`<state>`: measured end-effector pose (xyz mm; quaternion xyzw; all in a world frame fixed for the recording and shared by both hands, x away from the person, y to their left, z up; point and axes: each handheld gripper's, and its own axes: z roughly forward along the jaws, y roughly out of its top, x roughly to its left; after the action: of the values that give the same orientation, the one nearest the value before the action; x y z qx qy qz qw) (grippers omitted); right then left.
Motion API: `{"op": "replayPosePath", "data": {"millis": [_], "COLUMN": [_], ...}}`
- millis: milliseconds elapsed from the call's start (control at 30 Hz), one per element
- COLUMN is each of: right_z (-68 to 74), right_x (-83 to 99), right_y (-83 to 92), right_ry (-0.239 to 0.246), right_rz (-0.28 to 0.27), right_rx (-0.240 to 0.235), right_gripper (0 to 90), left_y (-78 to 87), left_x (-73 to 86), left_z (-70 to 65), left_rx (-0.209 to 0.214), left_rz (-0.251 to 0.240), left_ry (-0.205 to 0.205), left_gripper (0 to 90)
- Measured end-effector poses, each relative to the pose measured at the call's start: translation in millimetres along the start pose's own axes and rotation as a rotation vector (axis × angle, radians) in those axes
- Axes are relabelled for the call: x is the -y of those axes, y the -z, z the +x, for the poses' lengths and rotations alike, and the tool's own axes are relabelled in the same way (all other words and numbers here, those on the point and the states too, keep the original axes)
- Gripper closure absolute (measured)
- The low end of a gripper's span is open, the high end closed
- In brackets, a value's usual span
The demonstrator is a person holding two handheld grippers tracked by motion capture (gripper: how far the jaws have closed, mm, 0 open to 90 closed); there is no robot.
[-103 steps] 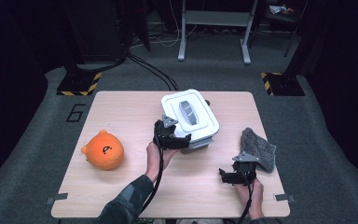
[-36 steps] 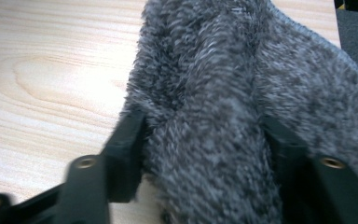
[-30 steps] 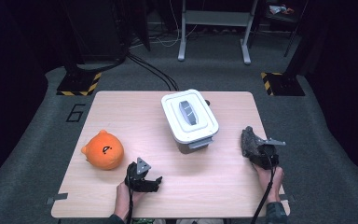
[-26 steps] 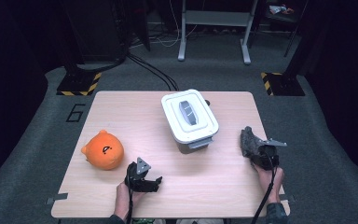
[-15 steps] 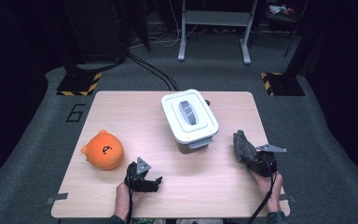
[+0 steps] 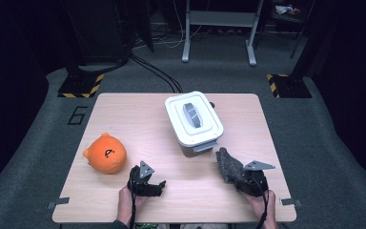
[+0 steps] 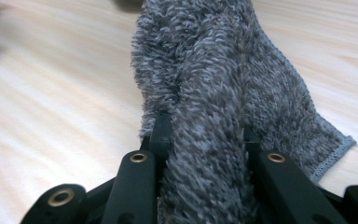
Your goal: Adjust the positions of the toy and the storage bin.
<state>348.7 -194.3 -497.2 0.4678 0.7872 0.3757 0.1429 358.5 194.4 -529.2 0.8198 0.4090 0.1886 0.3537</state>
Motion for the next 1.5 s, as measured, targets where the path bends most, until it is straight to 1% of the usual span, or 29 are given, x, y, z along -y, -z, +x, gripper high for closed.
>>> {"op": "replayPosePath", "data": {"millis": [33,100,167,233,300,333,400,433,467,500,533,600,633,667,733,767,800,867,900,967,1100,1133,1233,1267,1333,1400,1433,1500], "right_z": [3.6,13.0,18.6,25.7,32.0,35.8,42.3,42.9,44.5,44.0,44.3,43.9,43.7,44.0,44.6,44.7,44.6,42.4,40.8,35.3,23.6,19.3,10.0,6.2,-3.0,-10.5,-15.0,-21.1], "right_x": [0.6,1.7,2.7,3.5,4.5,4.8,5.0,4.8,4.9,4.0,3.0,1.0,0.0,-0.9,-3.4,-4.2,-5.0,-6.8,-7.5,-10.4,-16.2,-18.1,-21.8,-23.2,-26.3,-28.6,-29.7,-31.4], "right_y": [-1.2,-5.4,-9.0,-15.1,-20.1,-23.2,-26.4,-28.4,-30.1,-30.8,-30.6,-28.6,-26.0,-23.3,-17.0,-15.3,-12.8,-6.9,-5.4,-1.3,2.1,3.0,3.4,2.6,0.9,-1.0,-2.5,-5.0], "right_ry": [0.013,0.037,0.043,0.071,0.088,0.108,0.114,0.127,0.126,0.139,0.124,0.143,0.153,0.150,0.169,0.174,0.175,0.167,0.166,0.156,0.137,0.133,0.111,0.113,0.099,0.076,0.075,0.060], "right_rz": [0.005,0.020,0.027,0.042,0.054,0.060,0.063,0.066,0.069,0.066,0.072,0.072,0.070,0.058,0.059,0.059,0.059,0.042,0.034,0.013,-0.013,-0.020,-0.034,-0.035,-0.045,-0.048,-0.047,-0.042], "right_rx": [-0.023,-0.048,-0.077,-0.109,-0.127,-0.142,-0.161,-0.164,-0.165,-0.175,-0.185,-0.184,-0.190,-0.190,-0.194,-0.186,-0.191,-0.190,-0.194,-0.184,-0.158,-0.143,-0.116,-0.103,-0.082,-0.064,-0.054,-0.037], "right_gripper": [69.0,68.9,68.8,68.5,68.1,67.8,66.9,65.9,64.4,60.4,53.6,41.5,33.7,27.2,23.1,20.8,18.0,14.5,14.3,11.6,7.4,6.5,6.4,6.2,6.7,7.3,7.2,7.3], "left_y": [0.0,0.0,0.0,-0.3,-0.3,-0.4,-0.3,-0.3,-0.3,-0.4,-0.4,-0.3,-0.2,-0.2,-0.3,-0.3,-0.2,-0.1,-0.1,-0.5,-0.2,-0.3,-0.4,-0.4,-0.3,-0.3,-0.2,-0.3], "left_x": [0.0,0.0,0.0,0.1,0.0,0.1,0.1,0.1,0.1,0.1,0.0,0.1,0.1,0.0,0.1,0.1,0.0,0.1,0.2,0.4,0.2,0.2,0.1,0.1,0.1,0.1,0.1,0.1], "left_z": [0.0,0.0,0.0,-0.3,-0.2,-0.3,-0.3,-0.3,-0.3,-0.4,-0.4,-0.7,-0.8,-0.6,-0.6,-0.7,-0.6,-0.8,-1.4,-1.8,-1.1,-1.2,-0.6,-0.5,-0.6,-0.7,-0.5,-0.5], "left_rx": [0.000,0.000,0.000,-0.001,-0.001,-0.001,-0.001,-0.001,-0.001,-0.001,-0.001,-0.002,-0.008,-0.005,-0.002,-0.003,-0.005,-0.007,-0.011,-0.017,-0.010,-0.013,-0.002,-0.002,-0.002,-0.003,-0.005,-0.001], "left_rz": [0.000,0.000,0.000,-0.004,-0.004,-0.005,-0.005,-0.005,-0.005,-0.005,-0.005,-0.006,-0.007,-0.006,-0.006,-0.006,-0.007,-0.007,-0.006,-0.014,-0.009,-0.010,-0.006,-0.006,-0.006,-0.007,-0.007,-0.006], "left_ry": [0.000,0.000,0.000,0.006,0.005,0.006,0.006,0.006,0.006,0.006,0.006,0.006,0.000,0.001,0.007,0.006,0.002,0.001,0.001,0.000,0.000,0.000,0.007,0.007,0.007,0.005,0.001,0.007], "left_gripper": [12.4,12.4,12.4,12.4,12.4,12.4,12.4,12.4,12.4,12.4,12.4,12.4,12.4,12.4,12.4,12.4,12.4,12.4,12.4,12.4,12.4,12.4,12.4,12.4,12.4,12.4,12.4,12.4]}}
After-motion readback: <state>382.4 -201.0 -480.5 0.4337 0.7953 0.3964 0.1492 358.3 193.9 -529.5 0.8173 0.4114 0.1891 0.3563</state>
